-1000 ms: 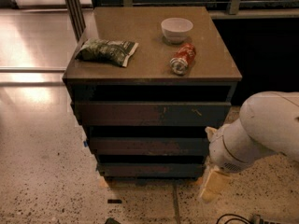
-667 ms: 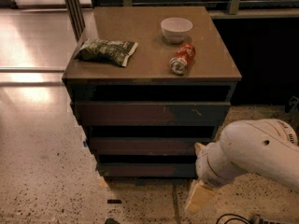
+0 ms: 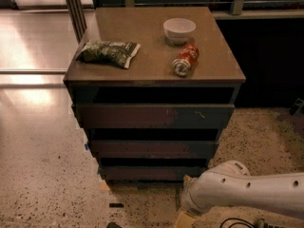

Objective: Open bottom drawer

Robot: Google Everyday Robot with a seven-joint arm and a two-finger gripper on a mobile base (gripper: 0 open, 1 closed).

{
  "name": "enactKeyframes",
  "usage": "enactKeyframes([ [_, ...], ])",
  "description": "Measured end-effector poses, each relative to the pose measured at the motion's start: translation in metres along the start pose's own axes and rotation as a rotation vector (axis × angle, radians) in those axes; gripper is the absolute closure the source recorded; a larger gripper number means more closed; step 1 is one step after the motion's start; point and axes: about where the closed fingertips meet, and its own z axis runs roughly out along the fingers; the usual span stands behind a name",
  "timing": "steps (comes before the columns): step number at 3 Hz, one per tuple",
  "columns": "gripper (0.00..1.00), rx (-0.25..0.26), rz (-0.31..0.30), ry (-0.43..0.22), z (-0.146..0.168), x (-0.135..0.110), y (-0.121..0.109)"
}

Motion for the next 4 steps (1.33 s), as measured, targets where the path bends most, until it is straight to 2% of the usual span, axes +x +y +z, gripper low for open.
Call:
enactKeyframes([
  [1,0.0,0.0,0.0,0.0,0.0,0.0,0.0],
  [2,0.0,0.001,0.024,-0.048,0.016,0.001,-0.011],
  [3,0.0,-0.004,0.066,-0.117,0.062,0.004,-0.034],
  [4,0.0,-0.016,0.102,-0.168,0.11,0.008,-0.069],
])
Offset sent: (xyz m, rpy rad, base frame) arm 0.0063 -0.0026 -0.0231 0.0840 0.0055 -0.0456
